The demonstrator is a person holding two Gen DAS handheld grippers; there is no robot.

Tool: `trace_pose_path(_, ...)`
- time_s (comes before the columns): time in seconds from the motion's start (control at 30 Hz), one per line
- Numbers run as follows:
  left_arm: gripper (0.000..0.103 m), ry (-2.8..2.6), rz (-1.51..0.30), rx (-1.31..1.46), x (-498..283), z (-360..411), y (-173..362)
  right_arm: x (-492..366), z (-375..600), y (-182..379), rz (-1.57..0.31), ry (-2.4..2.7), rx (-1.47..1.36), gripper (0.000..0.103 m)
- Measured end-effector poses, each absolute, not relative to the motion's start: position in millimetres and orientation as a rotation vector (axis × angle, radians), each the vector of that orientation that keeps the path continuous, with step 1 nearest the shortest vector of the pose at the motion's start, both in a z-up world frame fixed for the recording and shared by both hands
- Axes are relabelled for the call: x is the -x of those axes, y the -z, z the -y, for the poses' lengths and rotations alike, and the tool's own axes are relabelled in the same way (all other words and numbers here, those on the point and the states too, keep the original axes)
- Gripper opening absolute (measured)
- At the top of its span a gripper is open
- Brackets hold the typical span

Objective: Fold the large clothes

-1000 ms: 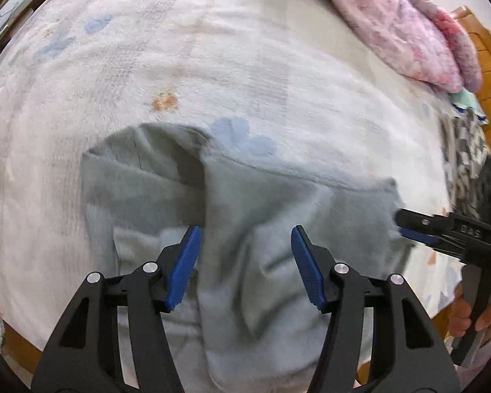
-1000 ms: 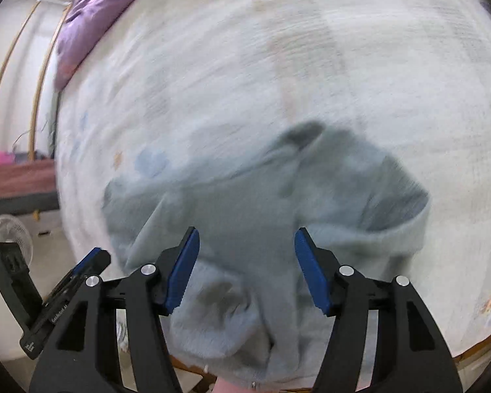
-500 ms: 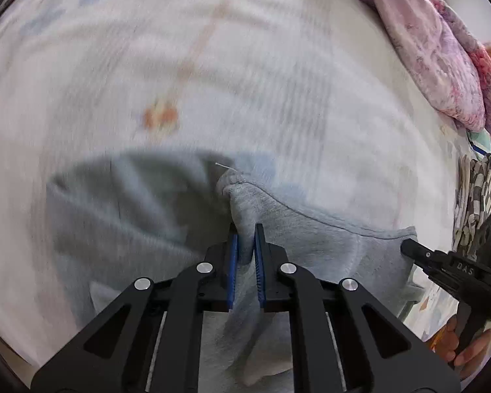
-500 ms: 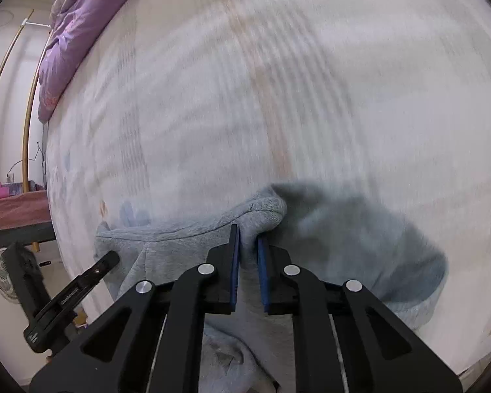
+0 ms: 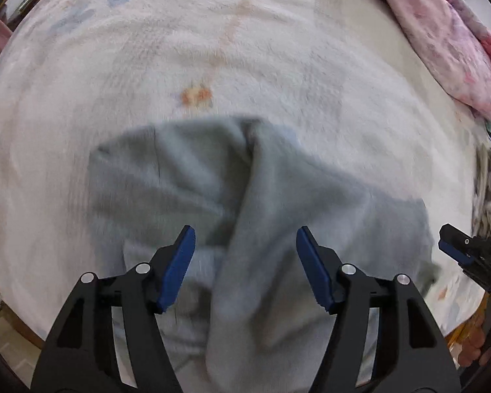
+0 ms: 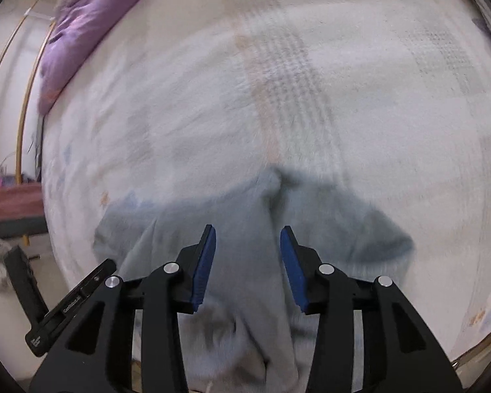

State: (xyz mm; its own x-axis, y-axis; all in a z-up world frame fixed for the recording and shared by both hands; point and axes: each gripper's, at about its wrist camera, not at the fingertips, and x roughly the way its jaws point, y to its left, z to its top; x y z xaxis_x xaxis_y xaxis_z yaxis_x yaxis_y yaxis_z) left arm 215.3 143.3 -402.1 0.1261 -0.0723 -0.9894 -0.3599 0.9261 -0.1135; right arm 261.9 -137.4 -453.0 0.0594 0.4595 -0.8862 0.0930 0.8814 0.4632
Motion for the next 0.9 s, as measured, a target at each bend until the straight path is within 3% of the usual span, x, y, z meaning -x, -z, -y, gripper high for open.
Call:
trace_pose_path(0.03,0.059,-0.211,-1.460,0.355,-205.3,-139.0,406.0,-247.7,134.1,451.1,-1.508,-0.335,-0.461,0.031)
trace_pose_path(0.07,0.046,-0.206,-1.479,0.353,-200.0,-134.8,410.2,-239.1,129.1,452.4,-1.522,-0.361,-0.457,0.026)
trace_pose_path(0.1,0.043,-0.199,-1.521,0.367,-188.0,-130.8,422.1,-231.1,124.0,455.8,-1.537,-0.377,-0.442,0.018)
trace_pose_path(0.17,0.029,-0.199,-1.580,0.398,-170.8,-127.3,444.0,-210.9,111.2,470.4,-1.571,-0.383,-0.373,0.017)
trace_pose_path(0.3,0.028,-0.203,-1.572,0.411,-156.3,-128.9,467.9,-187.7,104.2,528.3,-1.667,-0.315,-0.341,0.004)
trace_pose_path(0.4,0.034,-0.213,-1.586,0.406,-159.0,-130.7,458.4,-188.5,113.1,524.7,-1.672,-0.285,-0.436,0.004)
trace_pose_path(0.43,0.057,-0.235,-1.595,0.393,-158.0,-131.3,453.4,-188.6,114.8,518.7,-1.671,-0.282,-0.450,0.010)
trace_pose_path(0.47,0.073,-0.274,-1.592,0.371,-155.5,-131.8,445.0,-188.2,116.6,510.9,-1.667,-0.279,-0.458,0.011)
trace_pose_path(0.5,0.073,-0.282,-1.579,0.372,-153.5,-132.8,439.2,-186.8,118.2,498.8,-1.659,-0.276,-0.454,0.013)
trace_pose_path(0.57,0.074,-0.276,-1.572,0.407,-145.6,-133.7,424.4,-183.6,120.0,480.7,-1.644,-0.280,-0.438,0.034)
trace_pose_path(0.6,0.074,-0.281,-1.576,0.410,-142.0,-133.1,419.3,-179.6,121.8,468.8,-1.640,-0.273,-0.416,0.063)
trace_pose_path(0.63,0.074,-0.282,-1.578,0.407,-138.2,-132.9,413.2,-176.2,124.2,460.2,-1.629,-0.262,-0.403,0.071)
trace_pose_path(0.9,0.077,-0.201,-1.590,0.343,-90.1,-126.1,363.2,-129.9,141.8,404.9,-1.557,-0.202,-0.388,0.071)
